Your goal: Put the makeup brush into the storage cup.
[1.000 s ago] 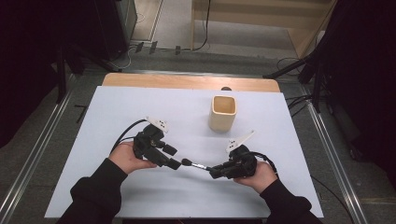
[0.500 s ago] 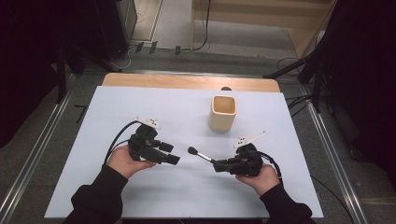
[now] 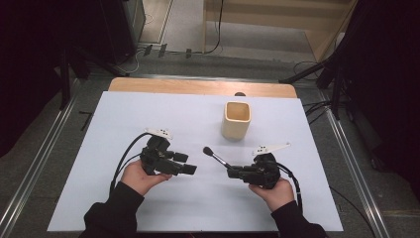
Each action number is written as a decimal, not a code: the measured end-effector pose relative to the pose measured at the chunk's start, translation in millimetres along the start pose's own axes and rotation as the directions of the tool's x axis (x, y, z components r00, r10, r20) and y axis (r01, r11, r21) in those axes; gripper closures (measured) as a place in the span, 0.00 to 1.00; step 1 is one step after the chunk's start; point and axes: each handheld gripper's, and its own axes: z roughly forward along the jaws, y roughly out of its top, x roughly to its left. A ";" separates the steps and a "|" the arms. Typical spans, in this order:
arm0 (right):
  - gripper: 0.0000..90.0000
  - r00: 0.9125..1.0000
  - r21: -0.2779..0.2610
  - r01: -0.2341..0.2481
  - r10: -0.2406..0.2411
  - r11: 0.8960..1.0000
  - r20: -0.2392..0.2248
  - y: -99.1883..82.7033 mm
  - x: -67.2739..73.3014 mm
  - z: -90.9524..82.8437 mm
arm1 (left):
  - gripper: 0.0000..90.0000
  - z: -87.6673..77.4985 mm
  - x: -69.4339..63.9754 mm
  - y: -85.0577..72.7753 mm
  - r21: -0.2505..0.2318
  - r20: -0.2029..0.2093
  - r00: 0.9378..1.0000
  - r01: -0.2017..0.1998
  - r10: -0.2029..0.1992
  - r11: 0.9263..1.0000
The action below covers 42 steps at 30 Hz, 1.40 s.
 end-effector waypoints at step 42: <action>0.88 0.996 -0.236 -0.087 0.078 0.968 -0.049 -7.9 28.7 19.2 | 0.37 30.4 -13.8 0.8 -0.195 -0.022 0.995 0.096 -0.102 0.976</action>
